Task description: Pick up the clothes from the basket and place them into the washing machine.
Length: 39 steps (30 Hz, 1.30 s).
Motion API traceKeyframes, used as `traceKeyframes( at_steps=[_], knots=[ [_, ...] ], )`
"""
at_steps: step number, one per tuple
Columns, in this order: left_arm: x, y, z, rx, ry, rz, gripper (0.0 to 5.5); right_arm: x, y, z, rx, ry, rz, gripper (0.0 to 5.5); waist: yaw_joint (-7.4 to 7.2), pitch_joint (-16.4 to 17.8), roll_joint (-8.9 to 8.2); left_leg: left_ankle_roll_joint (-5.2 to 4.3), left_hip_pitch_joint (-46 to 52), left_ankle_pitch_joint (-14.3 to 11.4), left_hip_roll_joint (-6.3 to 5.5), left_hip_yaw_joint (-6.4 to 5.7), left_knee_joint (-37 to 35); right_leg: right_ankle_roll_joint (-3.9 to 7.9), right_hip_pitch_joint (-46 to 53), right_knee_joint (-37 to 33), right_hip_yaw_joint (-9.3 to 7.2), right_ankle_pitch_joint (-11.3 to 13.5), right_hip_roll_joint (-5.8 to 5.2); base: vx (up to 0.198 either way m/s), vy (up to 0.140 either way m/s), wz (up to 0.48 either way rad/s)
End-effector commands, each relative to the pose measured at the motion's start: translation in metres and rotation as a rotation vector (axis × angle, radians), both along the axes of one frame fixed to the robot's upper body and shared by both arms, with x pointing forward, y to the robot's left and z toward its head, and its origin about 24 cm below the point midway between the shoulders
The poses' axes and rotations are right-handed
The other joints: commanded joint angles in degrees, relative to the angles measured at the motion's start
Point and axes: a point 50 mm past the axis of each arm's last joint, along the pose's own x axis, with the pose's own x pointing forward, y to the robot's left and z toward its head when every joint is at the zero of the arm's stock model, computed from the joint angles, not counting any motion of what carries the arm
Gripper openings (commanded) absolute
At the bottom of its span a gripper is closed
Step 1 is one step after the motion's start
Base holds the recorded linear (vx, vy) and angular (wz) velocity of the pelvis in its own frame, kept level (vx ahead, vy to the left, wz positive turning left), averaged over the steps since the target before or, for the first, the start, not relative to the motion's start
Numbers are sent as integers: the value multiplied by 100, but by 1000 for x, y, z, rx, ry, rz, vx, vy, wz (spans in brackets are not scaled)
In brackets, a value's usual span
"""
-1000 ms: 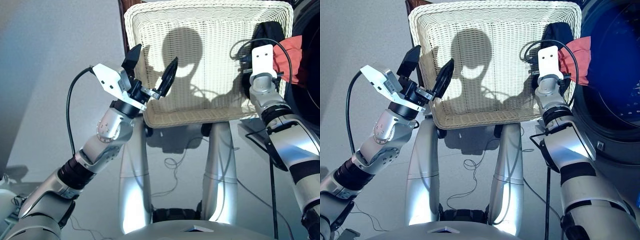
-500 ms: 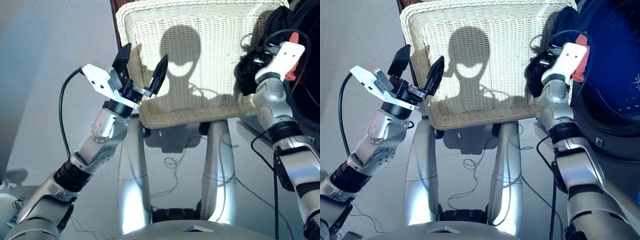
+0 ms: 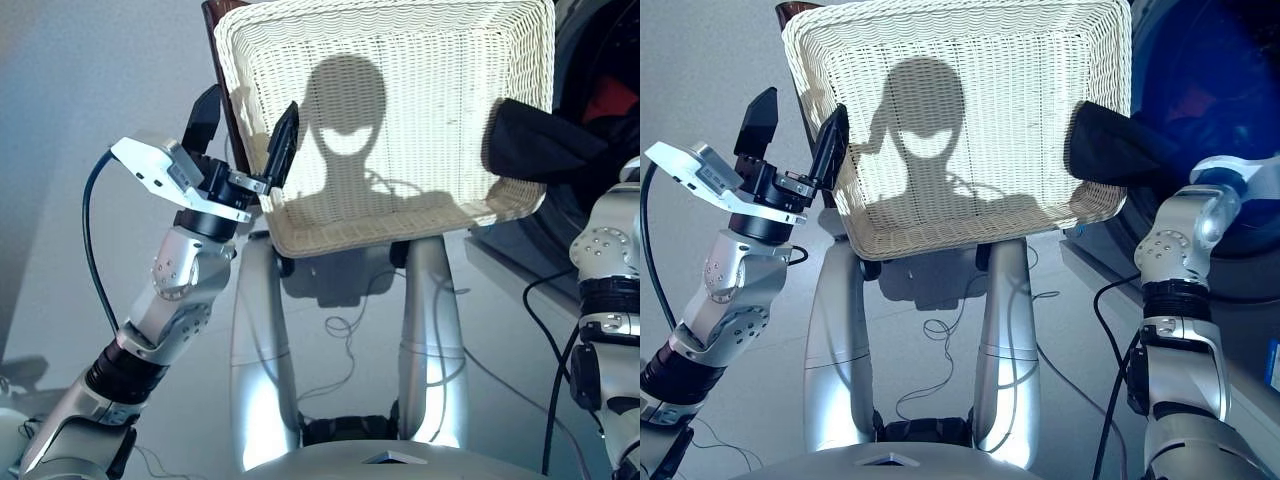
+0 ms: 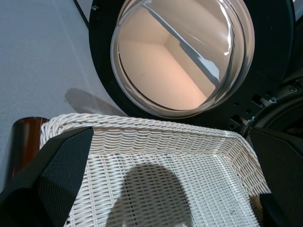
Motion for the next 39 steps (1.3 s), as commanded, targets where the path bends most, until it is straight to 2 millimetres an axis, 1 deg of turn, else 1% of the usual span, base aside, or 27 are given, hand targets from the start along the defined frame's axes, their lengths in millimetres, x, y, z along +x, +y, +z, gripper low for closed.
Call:
traceKeyframes(
  at_steps=[1,3,6,7,8,9,11,14,16,18,19,21,23,24,25,26,27,28,29,30,31,32,34,35,36,37,39],
  knots=[
    [-22,-6,21,-81,-145,-76,550,-37,-41,51,16,-190,-283,0,-35,-93,7,-368,180,551,10,-285,-552,297,238,-56,-48,19,40,0,0,0],
    [-23,-7,21,-82,-147,-78,550,-38,-43,56,25,-188,-309,0,-26,-93,26,-370,170,552,13,-284,-552,296,234,-57,-54,16,35,0,0,0],
    [-21,-10,21,-65,-148,-83,550,-38,-53,69,22,-126,-363,0,18,-93,40,-369,157,560,12,-286,-546,295,235,-44,-68,17,23,0,0,0],
    [-21,-13,21,-53,-148,-94,550,-40,-63,74,26,-70,-404,0,54,-93,33,-368,164,562,11,-299,-548,299,247,-38,-71,23,9,0,0,0],
    [-21,-13,22,-56,-149,-94,550,-40,-64,76,24,-71,-404,0,52,-93,49,-368,159,561,13,-298,-550,299,241,-41,-71,24,11,0,0,0],
    [-21,-16,21,-44,-146,-107,550,-44,-73,84,26,-29,-437,0,79,-93,52,-370,154,567,14,-298,-554,302,244,-44,-78,30,-7,0,0,0],
    [-21,-17,22,-29,-148,-118,550,-47,-82,90,16,30,-464,0,112,-93,59,-369,164,568,17,-304,-573,305,253,-50,-90,32,-26,0,0,0],
    [-22,-18,23,-25,-154,-125,550,-52,-88,104,5,53,-491,0,124,-93,88,-370,159,568,19,-311,-576,305,248,-60,-93,37,-31,0,0,0],
    [-23,-20,24,-6,-160,-137,550,-62,-96,115,-17,88,-549,0,146,-93,78,-377,145,575,20,-309,-565,309,254,-60,-98,38,-41,0,0,0],
    [-23,-20,25,-7,-163,-139,550,-64,-96,123,-33,84,-555,0,136,-93,98,-376,131,574,20,-303,-555,308,241,-61,-97,44,-44,0,0,0],
    [-24,-19,25,2,-167,-135,550,-72,-100,132,-53,85,-590,0,138,-93,87,-378,131,572,21,-309,-553,317,227,-50,-96,42,-51,0,0,0],
    [-24,-19,26,5,-168,-136,550,-75,-100,139,-67,86,-604,0,139,-93,99,-379,128,570,22,-309,-551,318,221,-42,-96,37,-56,0,0,0],
    [-24,-18,27,17,-174,-139,550,-82,-99,152,-103,69,-637,0,137,-93,89,-384,125,578,22,-313,-553,323,208,-30,-95,39,-56,0,0,0],
    [-11,-15,14,65,-108,-89,550,-84,-94,163,-136,37,-653,0,115,-93,43,-382,117,582,20,-320,-547,330,212,-19,-103,40,-59,0,0,0],
    [-10,-21,11,69,-98,-118,550,-85,-95,164,-130,43,-674,0,114,-93,49,-378,96,588,11,-313,-552,328,197,-15,-100,40,-67,0,0,0],
    [-11,-19,9,82,-92,-112,550,-90,-96,168,-130,14,-684,0,141,-93,108,-370,77,584,0,-312,-549,329,181,-12,-98,32,-65,0,0,0],
    [-25,-15,17,53,-149,-128,550,-104,-103,169,-121,-4,-724,0,141,-93,162,-376,57,583,-4,-309,-539,325,166,-11,-99,20,-66,0,0,0],
    [-15,-7,3,113,-89,-62,550,-107,-100,173,-165,-31,-753,0,112,-93,118,-379,65,577,-6,-331,-527,335,179,6,-119,5,-57,0,0,0],
    [-14,-19,-3,112,-64,-118,550,-103,-99,168,-147,-10,-755,0,106,-93,65,-376,54,593,-14,-341,-543,336,167,2,-128,17,-68,0,0,0],
    [-13,-20,-2,112,-67,-123,550,-105,-100,169,-146,-13,-761,0,128,-93,79,-368,24,645,-20,-336,-569,331,136,-21,-125,65,-71,0,0,0],
    [-27,-24,0,129,-87,-174,550,-116,-108,168,-149,1,-789,0,144,-93,159,-369,51,577,-27,-329,-541,335,155,12,-111,-5,-62,0,0,0],
    [-32,-20,12,147,-137,-180,550,-121,-107,170,-169,-19,-816,0,141,-93,171,-379,74,567,-35,-346,-523,341,180,20,-107,-18,-53,0,0,0],
    [-30,-24,18,139,-150,-211,550,-111,-107,160,-140,11,-784,0,140,-93,122,-392,89,577,-33,-353,-514,348,188,24,-102,-18,-47,0,0,0],
    [-28,-26,21,133,-163,-219,550,-105,-107,155,-124,24,-752,138,133,-93,122,-391,99,583,-27,-352,-515,346,185,28,-94,-16,-36,0,0,0],
    [-13,-28,7,162,-100,-165,550,-94,-103,151,-120,26,-695,550,95,-93,78,-380,92,599,-11,-345,-526,346,182,15,-101,4,-29,0,0,0],
    [-11,-36,3,166,-86,-194,550,-86,-103,144,-95,48,-647,550,104,-93,84,-373,97,582,-10,-325,-521,343,181,31,-102,-13,-27,0,0,0],
    [-11,-35,0,169,-77,-189,550,-87,-105,142,-80,26,-616,550,124,-93,124,-367,94,573,-6,-322,-524,345,182,24,-101,-17,-24,0,0,0]
  ],
)
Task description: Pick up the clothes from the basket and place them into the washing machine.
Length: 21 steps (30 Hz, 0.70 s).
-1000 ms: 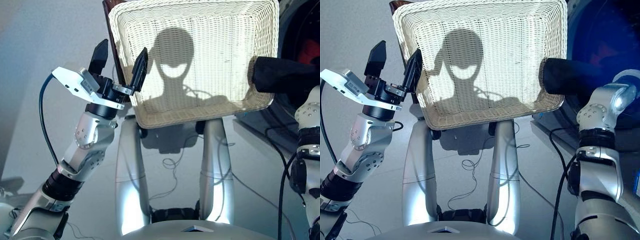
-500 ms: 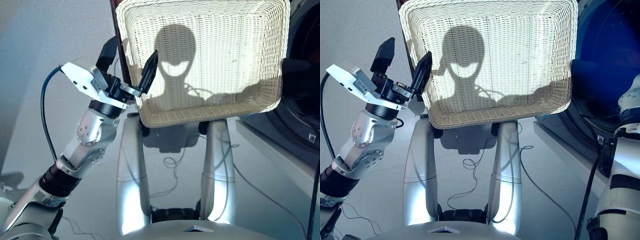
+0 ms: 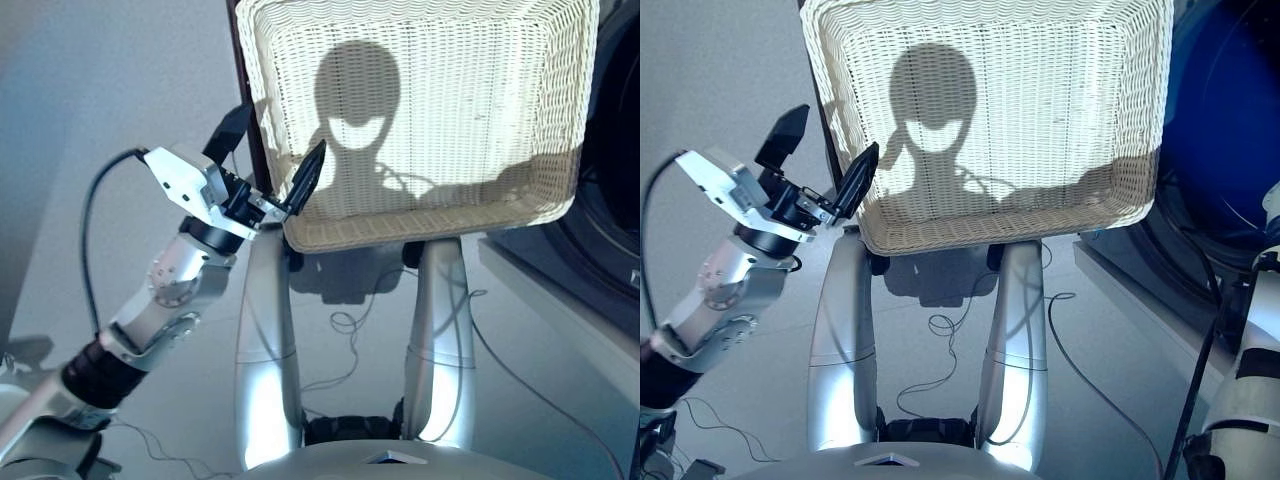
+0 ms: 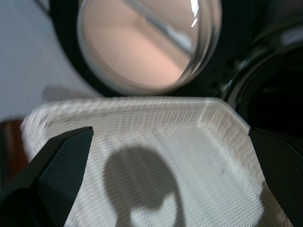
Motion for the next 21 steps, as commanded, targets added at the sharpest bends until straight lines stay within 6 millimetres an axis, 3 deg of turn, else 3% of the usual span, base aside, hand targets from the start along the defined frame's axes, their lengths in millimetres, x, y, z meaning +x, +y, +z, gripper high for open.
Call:
traceKeyframes(
  at_steps=[1,3,4,6,8,9,11,13,16,17,18,21],
  knots=[
    [-16,0,-12,-42,-4,-20,550,-60,-24,65,-224,-187,-131,550,-201,-92,61,-453,382,615,171,-340,-808,227,473,-236,-210,-21,67,0,0,0],
    [-20,-16,-24,-33,54,-87,550,-45,-19,53,-193,-163,-77,550,-184,-92,54,-446,381,621,171,-329,-826,226,478,-255,-219,-20,62,0,0,0],
    [-34,-13,-9,-63,-14,-122,550,-48,-24,47,-197,-145,-70,550,-182,-92,137,-452,382,625,171,-309,-833,217,469,-264,-212,-19,58,0,0,0],
    [-36,-7,3,-57,-48,-130,550,-37,-12,39,-223,-170,-29,550,-204,-92,105,-460,422,636,169,-325,-853,210,509,-285,-220,-24,77,0,0,0],
    [-23,-28,-13,-49,12,-133,550,0,17,23,-232,-135,100,550,-246,-92,33,-426,440,649,184,-311,-901,197,517,-312,-213,-5,92,0,0,0],
    [-23,-29,-13,-51,-1,-122,550,2,24,22,-246,-167,120,550,-259,-92,66,-418,446,647,186,-294,-921,193,521,-333,-207,-6,100,0,0,0],
    [-37,-11,3,-72,-75,-115,550,-5,35,16,-352,-195,140,550,-259,-92,125,-427,485,655,192,-287,-961,185,553,-377,-194,-5,104,0,0,0],
    [-28,-10,5,-85,-63,-100,550,16,75,1,-449,-140,256,550,-280,-92,56,-421,550,685,199,-267,-1022,180,604,-428,-187,27,119,0,0,0],
    [-17,-2,10,-144,-65,-45,550,28,142,-20,-603,-134,493,550,-349,-92,-11,-405,664,750,248,-206,-1188,150,689,-568,-174,79,134,-2,9,-64],
    [-17,-2,9,-143,-63,-44,550,28,144,-22,-601,-130,491,550,-351,-92,-26,-405,693,756,245,-200,-1206,150,713,-578,-171,81,132,-10,20,-190],
    [-14,4,8,-179,-47,-15,550,26,168,-35,-678,-105,602,550,-378,-92,-44,-404,790,795,277,-187,-1353,140,818,-721,-178,99,129,-12,11,-176],
    [-12,10,1,-196,-9,11,550,27,201,-66,-778,8,779,550,-381,-92,-59,-407,1089,886,324,-150,-1704,137,1109,-1018,-210,153,89,0,0,0]
  ],
)
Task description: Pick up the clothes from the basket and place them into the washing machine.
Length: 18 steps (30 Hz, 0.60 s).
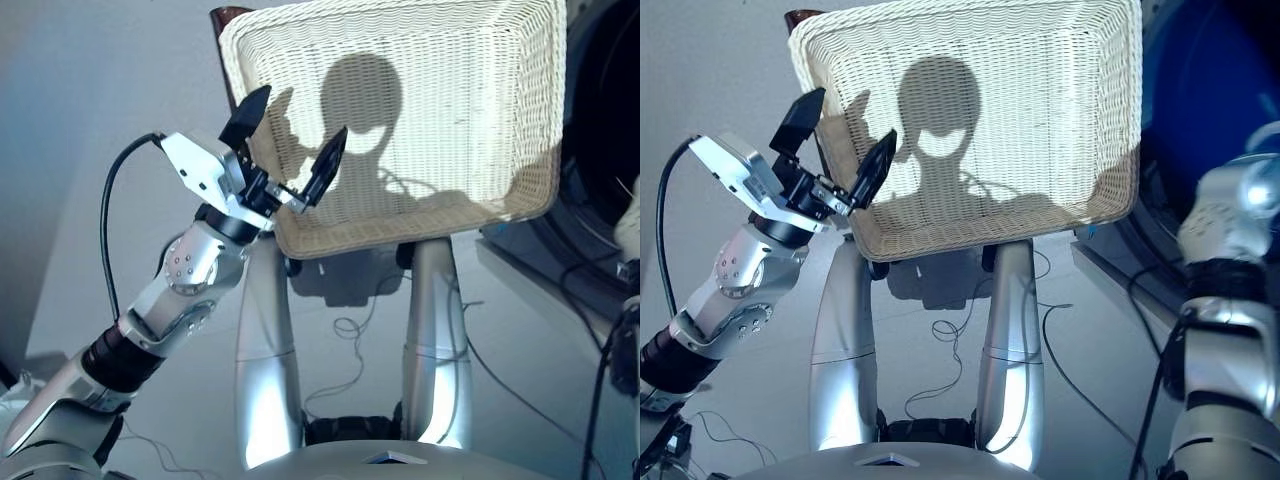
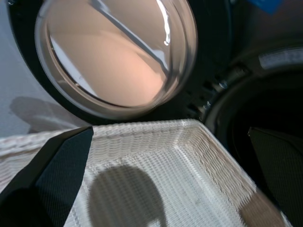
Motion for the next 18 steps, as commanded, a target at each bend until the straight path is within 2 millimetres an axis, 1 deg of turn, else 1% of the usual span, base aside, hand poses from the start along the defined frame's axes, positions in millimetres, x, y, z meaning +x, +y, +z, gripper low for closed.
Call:
traceKeyframes(
  at_steps=[1,2,4,5,6,8,9,10,11,12,14,15,16,17,18],
  knots=[
    [-9,7,-1,-62,-25,-4,550,-7,51,4,-278,-58,193,550,-39,-92,-94,-240,525,916,146,-170,-1259,312,668,-645,-179,124,-97,0,0,0],
    [-6,10,-8,-50,0,17,550,-8,61,-6,-333,-19,236,550,-40,-92,-97,-245,689,946,138,-157,-1400,320,825,-761,-191,148,-101,0,0,0],
    [0,15,-24,-43,68,52,550,-11,79,-31,-373,59,322,550,-39,-92,-99,-255,1088,1004,139,-124,-1696,338,1210,-1037,-251,225,-135,25,19,0],
    [2,18,-30,-33,92,67,550,-11,83,-41,-389,100,347,550,-29,-92,-98,-250,1318,1026,129,-121,-1861,352,1413,-1166,-277,260,-153,72,33,-12],
    [5,21,-43,-34,144,84,550,-13,90,-54,-430,149,390,550,-17,-92,-105,-249,1570,1055,120,-110,-2047,367,1657,-1322,-310,313,-174,86,24,3],
    [10,26,-60,6,199,116,550,-15,97,-77,-432,239,449,550,-8,-92,-120,-244,2008,1104,85,-88,-2350,391,2117,-1644,-373,399,-218,109,29,43],
    [13,29,-73,35,234,140,550,-17,104,-92,-443,293,501,550,0,-92,-123,-244,2268,1139,60,-71,-2514,419,2398,-1846,-388,466,-237,84,32,117],
    [13,29,-73,35,234,140,550,-17,104,-92,-443,294,501,550,-1,-92,-124,-244,2277,1142,59,-70,-2524,420,2406,-1853,-389,468,-238,86,43,139],
    [16,33,-83,59,260,165,550,-19,104,-103,-449,341,523,550,7,-92,-138,-233,2481,1166,43,-49,-2654,436,2620,-2011,-427,521,-256,82,46,113],
    [18,37,-98,71,316,189,550,-20,107,-115,-481,392,561,550,24,-92,-142,-231,2754,1191,22,-47,-2837,454,2896,-2208,-459,564,-271,119,55,55],
    [23,43,-130,94,426,234,550,-22,106,-143,-506,518,581,550,57,-92,-144,-227,3307,1247,-21,-9,-3143,490,3495,-2612,-561,669,-326,135,52,-2],
    [23,46,-142,104,477,228,550,-24,101,-154,-492,569,575,550,61,-92,-145,-224,3596,1265,-45,0,-3293,510,3810,-2837,-586,733,-345,143,67,6],
    [23,50,-159,110,550,237,550,-26,99,-166,-476,621,589,550,62,-92,-150,-228,3919,1320,-85,32,-3504,534,4132,-3069,-648,822,-356,143,74,3],
    [24,52,-172,131,591,263,550,-27,96,-181,-435,696,593,550,84,-92,-166,-240,4224,1348,-89,75,-3664,566,4452,-3271,-689,911,-370,147,64,-29],
    [21,55,-185,148,638,278,550,-33,94,-194,-424,753,611,550,85,-156,-180,-241,4468,1409,-112,85,-3859,581,4738,-3531,-731,1008,-379,161,52,-80]
  ],
)
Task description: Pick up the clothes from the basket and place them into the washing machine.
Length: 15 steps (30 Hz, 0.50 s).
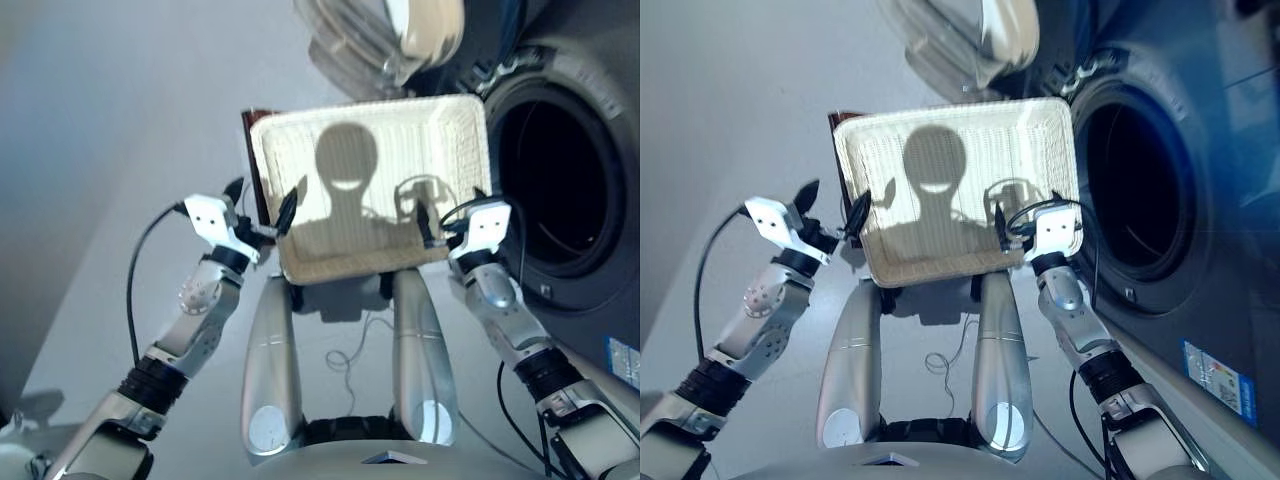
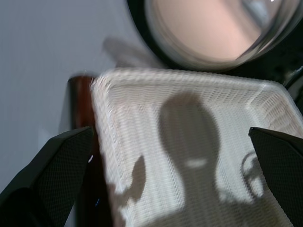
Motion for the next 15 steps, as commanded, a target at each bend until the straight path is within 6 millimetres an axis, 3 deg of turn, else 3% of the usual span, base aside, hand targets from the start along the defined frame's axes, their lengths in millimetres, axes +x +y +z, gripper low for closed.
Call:
traceKeyframes(
  at_steps=[1,3,5,9,15],
  knots=[
    [-7,4,-16,63,28,-16,550,-7,-4,-13,-29,74,56,550,42,-232,-65,-163,634,738,-34,54,-944,587,913,-1016,-159,729,-253,188,35,-110],
    [-25,11,-57,-12,211,56,550,-23,-11,-38,-84,182,53,550,55,-493,-66,-180,1183,873,-71,76,-1517,636,1469,-1546,-240,900,-269,222,42,-120],
    [-40,16,-77,-18,298,82,550,-39,-20,-55,-93,261,20,550,49,-755,-60,-196,1581,967,-91,85,-1935,685,1870,-1976,-307,1027,-325,196,29,-19],
    [-81,30,-124,157,537,85,550,-88,-41,-108,-6,551,-108,550,61,-1318,-15,-230,2282,1094,-105,133,-2595,754,2566,-2636,-468,1225,-417,163,29,114],
    [-136,54,-164,269,810,175,550,-140,-56,-143,95,769,-290,550,105,-2002,15,-236,2905,1117,-46,167,-3069,795,3104,-2945,-553,1181,-386,126,28,58]
  ],
)
